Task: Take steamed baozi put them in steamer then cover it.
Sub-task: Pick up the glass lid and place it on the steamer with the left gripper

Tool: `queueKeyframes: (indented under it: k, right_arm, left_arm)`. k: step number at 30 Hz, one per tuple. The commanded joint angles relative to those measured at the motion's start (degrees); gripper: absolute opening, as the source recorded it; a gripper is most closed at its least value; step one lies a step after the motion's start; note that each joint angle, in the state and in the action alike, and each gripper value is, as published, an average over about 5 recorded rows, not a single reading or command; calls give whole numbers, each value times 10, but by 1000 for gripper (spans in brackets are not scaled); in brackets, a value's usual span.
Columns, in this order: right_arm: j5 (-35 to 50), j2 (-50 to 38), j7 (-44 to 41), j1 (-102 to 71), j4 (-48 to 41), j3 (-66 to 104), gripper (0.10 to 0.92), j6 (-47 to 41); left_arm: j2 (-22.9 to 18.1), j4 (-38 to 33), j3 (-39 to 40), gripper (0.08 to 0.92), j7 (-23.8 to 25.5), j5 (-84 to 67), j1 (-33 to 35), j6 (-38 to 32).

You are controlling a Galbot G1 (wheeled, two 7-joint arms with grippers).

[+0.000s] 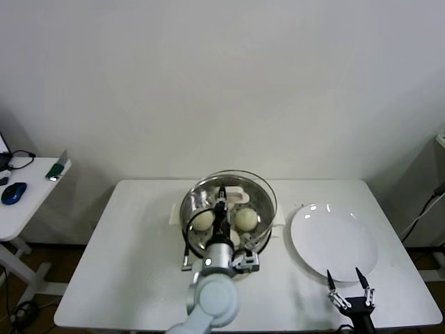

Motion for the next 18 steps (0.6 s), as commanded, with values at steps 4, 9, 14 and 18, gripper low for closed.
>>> queueKeyframes:
  k: [4,9,14,18]
  right_arm:
    - [8,-3,0,2,0,1,823,0]
    - [11,-3,1,3,-3,0,823,1]
    - [11,-1,2,4,-4,-1,823,2]
    - [11,0,2,4,-4,0,823,3]
  left_arm:
    - [-5,17,3,137,0,29,5,0]
    - [-2,18,1,137,0,29,11,0]
    - [-3,23,-1,137,-1,28,12,-1]
    - [-2,29,-3,137,-3,27,10,-1]
